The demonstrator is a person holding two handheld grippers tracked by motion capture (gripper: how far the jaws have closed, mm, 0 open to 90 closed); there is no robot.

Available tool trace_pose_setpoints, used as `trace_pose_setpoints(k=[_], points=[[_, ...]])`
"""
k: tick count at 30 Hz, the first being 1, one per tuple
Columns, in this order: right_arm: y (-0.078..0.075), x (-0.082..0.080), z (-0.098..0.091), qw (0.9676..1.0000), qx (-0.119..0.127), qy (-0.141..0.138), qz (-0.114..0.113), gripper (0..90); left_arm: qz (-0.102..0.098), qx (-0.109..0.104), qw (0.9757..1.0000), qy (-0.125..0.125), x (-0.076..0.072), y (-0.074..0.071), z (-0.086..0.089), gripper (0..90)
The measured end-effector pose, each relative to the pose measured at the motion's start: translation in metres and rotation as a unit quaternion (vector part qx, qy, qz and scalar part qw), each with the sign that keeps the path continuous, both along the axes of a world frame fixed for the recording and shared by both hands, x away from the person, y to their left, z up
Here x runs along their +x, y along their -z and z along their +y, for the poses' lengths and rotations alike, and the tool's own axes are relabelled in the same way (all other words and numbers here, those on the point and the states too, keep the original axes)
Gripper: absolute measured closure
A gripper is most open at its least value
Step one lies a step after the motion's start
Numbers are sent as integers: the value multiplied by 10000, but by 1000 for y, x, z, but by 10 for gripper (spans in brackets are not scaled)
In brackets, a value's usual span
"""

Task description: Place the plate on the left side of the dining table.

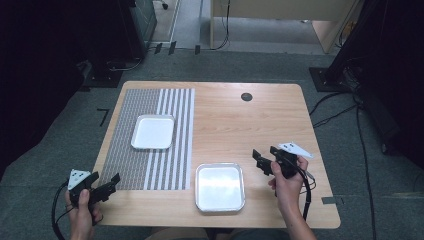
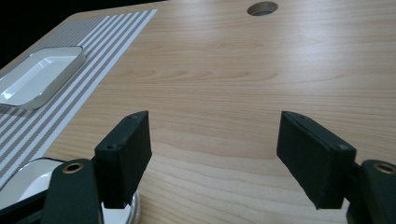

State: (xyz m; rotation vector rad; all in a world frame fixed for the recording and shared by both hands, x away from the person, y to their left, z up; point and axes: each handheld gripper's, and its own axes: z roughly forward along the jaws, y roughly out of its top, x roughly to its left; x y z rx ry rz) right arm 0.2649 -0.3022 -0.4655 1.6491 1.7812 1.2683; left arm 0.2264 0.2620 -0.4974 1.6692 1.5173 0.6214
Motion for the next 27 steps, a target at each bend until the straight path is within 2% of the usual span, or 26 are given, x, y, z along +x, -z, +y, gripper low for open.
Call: trace_pose_setpoints(k=[11, 16, 27], points=[[9, -17, -32, 9996, -69, 263, -18, 268, 106, 158, 9998, 100, 0, 7, 0, 184], [12, -24, -49, 9990, -205, 391, -31, 270, 110, 181, 9997, 74, 0, 8, 1, 184], [22, -33, -75, 9977, -300, 600, -4, 274, 237, 212, 9995, 91, 1, 11, 1, 184]])
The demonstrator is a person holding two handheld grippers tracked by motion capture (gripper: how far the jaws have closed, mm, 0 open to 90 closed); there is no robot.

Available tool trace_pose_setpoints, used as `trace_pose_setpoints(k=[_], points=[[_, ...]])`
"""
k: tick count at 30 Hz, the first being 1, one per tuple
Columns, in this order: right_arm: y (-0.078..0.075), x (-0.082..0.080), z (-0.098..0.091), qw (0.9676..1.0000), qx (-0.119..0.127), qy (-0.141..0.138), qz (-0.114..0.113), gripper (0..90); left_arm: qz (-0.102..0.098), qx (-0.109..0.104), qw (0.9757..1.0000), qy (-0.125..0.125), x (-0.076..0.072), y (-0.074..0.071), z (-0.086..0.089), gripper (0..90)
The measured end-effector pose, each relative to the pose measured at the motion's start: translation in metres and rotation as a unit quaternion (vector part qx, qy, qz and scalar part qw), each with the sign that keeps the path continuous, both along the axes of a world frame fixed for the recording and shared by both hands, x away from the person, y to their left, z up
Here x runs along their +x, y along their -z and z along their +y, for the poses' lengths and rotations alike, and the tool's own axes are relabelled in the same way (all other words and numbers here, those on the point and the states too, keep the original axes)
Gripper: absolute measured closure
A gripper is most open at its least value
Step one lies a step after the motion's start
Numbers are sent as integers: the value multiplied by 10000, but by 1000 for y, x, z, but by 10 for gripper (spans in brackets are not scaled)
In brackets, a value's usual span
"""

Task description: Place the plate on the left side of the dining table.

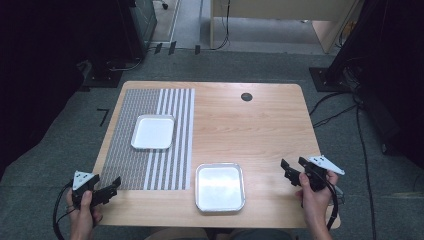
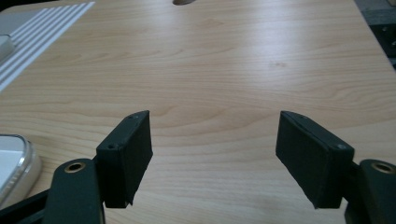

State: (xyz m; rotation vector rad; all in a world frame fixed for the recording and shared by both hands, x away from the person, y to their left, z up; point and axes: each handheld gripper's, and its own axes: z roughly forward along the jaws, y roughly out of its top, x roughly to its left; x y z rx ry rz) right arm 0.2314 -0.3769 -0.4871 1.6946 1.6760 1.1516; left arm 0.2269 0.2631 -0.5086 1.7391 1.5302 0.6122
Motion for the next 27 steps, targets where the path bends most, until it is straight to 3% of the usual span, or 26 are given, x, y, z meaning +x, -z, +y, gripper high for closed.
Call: trace_pose_setpoints(k=[11, 22, 27], points=[[12, -9, -28, 9993, -226, 259, 108, 277, 129, 152, 9998, 31, 2, 3, -3, 184], [27, -15, -46, 9984, -295, 384, 280, 275, 239, 417, 9988, 23, 3, 6, -7, 184], [30, -17, -51, 9982, -284, 425, 307, 276, 249, 434, 9987, 24, 3, 6, -8, 184]])
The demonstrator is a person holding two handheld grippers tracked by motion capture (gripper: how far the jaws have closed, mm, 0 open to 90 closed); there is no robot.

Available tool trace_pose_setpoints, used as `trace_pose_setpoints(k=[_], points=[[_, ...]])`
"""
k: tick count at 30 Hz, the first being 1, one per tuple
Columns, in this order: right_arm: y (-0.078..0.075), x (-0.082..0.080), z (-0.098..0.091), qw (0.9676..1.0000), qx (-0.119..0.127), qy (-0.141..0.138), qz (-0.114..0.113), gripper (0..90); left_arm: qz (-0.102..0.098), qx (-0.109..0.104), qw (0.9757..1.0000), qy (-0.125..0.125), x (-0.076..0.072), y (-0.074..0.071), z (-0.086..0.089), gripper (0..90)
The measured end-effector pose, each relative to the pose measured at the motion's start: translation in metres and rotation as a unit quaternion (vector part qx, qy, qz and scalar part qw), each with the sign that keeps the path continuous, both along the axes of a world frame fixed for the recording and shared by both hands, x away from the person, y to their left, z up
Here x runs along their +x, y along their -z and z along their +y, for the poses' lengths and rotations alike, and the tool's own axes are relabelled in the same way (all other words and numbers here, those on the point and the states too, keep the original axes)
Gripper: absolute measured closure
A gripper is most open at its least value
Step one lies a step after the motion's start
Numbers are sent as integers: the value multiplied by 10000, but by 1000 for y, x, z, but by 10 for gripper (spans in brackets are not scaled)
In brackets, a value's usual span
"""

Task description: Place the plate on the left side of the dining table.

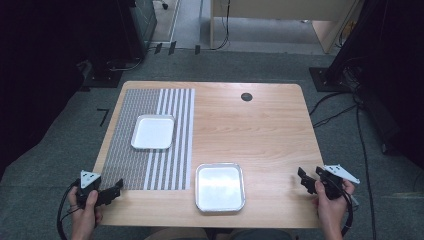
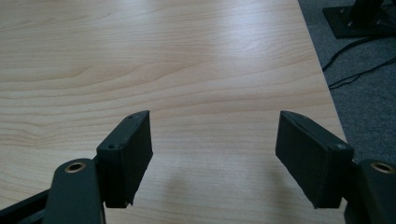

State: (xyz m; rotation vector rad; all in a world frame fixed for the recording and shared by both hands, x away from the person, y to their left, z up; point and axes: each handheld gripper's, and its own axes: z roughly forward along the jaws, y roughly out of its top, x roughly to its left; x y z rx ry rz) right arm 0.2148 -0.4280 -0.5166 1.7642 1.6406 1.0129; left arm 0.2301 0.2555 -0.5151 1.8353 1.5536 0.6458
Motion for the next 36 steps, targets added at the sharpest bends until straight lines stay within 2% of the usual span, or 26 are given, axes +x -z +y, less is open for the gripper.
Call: trace_pose_setpoints(k=[12, 17, 25, 36], points=[[5, -2, -7, 9996, -252, 32, 138, 274, 2, 105, 9999, 2, 0, 1, -2, 183], [6, -3, -11, 9994, -278, 40, 195, 274, -3, 161, 9999, -6, 0, 1, -3, 183], [6, -4, -12, 9987, -443, 8, 257, 274, -15, 161, 9999, -4, 0, 2, -3, 182], [7, -4, -12, 9980, -520, -3, 368, 274, -23, 163, 9999, -2, -1, 2, -3, 182]])
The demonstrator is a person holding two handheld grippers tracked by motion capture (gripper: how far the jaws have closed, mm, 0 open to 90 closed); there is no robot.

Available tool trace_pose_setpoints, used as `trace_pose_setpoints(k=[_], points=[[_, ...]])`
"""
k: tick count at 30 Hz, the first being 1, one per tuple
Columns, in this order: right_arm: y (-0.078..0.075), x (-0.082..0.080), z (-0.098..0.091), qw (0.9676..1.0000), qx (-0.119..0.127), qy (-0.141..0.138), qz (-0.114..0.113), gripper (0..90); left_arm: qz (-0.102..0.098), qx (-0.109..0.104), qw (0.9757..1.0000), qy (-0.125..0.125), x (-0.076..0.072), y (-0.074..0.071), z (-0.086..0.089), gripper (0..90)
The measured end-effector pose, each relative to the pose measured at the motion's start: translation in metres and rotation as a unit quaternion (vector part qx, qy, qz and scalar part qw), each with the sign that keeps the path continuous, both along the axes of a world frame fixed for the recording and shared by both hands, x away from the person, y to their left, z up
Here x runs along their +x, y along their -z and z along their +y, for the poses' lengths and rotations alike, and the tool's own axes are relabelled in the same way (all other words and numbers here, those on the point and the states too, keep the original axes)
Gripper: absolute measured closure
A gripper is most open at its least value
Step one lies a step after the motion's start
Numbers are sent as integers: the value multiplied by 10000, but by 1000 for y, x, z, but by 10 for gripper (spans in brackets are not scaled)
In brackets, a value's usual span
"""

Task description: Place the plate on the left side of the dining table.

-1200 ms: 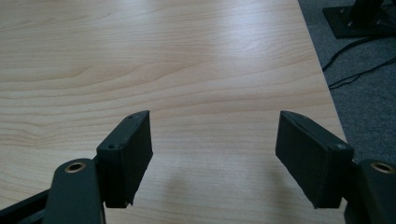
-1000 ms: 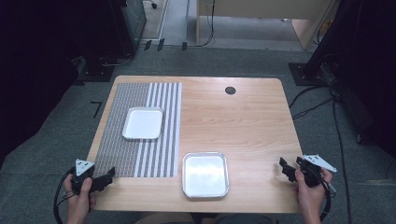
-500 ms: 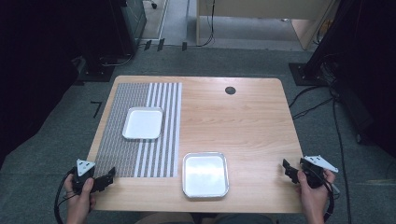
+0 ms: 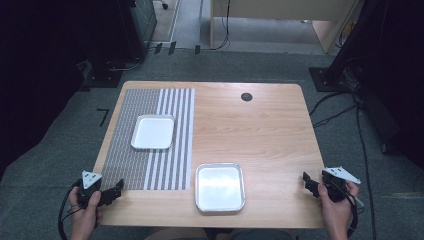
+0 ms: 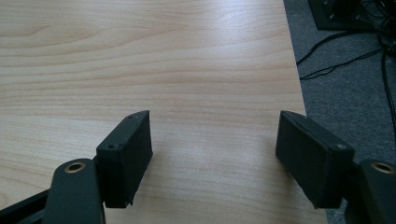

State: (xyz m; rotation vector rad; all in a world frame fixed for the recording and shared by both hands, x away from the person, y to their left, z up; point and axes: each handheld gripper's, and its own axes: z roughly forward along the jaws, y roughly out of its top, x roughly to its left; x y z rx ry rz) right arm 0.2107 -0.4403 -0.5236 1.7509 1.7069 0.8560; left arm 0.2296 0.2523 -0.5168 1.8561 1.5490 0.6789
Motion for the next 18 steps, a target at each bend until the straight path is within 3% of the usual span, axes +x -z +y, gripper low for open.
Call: trace_pose_setpoints(k=[18], points=[[1, 1, 4, 9997, -201, -83, 100, 252, -10, 5, 10000, -1, 0, 0, 0, 182]])
